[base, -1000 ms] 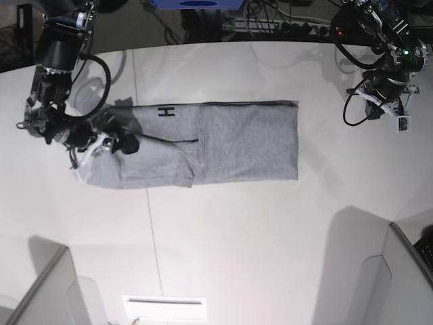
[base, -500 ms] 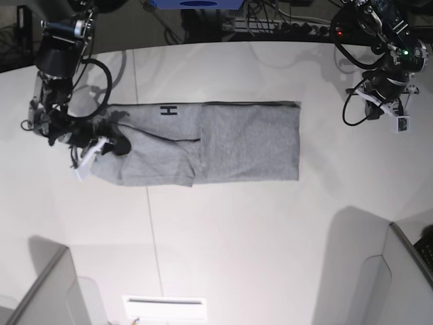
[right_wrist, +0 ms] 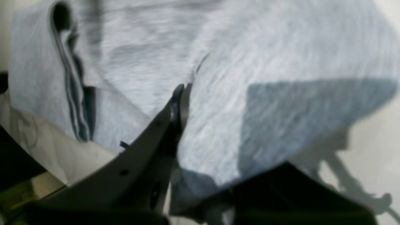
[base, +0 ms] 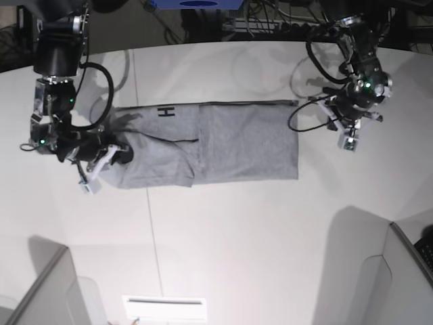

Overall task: Fold the T-shirt properly
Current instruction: 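Release the left gripper and tuck the strip end with the right gripper, then grasp the folded bundle with both grippers and fold it over again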

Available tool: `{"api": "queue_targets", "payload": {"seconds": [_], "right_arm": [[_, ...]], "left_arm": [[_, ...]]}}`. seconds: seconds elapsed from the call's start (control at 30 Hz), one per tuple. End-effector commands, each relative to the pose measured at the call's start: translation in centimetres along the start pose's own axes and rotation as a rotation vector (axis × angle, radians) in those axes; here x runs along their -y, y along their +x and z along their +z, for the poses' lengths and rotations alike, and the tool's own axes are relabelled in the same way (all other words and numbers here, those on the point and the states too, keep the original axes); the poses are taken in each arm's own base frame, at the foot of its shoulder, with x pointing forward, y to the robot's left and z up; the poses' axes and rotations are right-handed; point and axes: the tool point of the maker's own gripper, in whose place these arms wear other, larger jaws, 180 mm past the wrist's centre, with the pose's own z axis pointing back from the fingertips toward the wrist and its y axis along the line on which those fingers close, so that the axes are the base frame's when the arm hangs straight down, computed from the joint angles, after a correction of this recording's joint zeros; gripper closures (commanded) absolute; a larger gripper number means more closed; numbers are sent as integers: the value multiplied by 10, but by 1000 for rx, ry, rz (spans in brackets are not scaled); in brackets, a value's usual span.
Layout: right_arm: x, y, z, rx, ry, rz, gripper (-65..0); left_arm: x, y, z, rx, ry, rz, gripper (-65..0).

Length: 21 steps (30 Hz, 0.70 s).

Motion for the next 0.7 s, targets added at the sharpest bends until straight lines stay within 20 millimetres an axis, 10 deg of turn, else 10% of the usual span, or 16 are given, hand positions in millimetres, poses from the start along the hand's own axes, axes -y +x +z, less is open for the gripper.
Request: {"api": "queue_targets", "payload": {"seconds": [0.0,0.67], "right_arm": [[-10,28,10,74,16,50,0],[-129,42,5,137,122,108,0]], "left_arm": [[-4,13,0,30,8,-21,0],[79,27,-48,-61,-162,-263,0]]}}
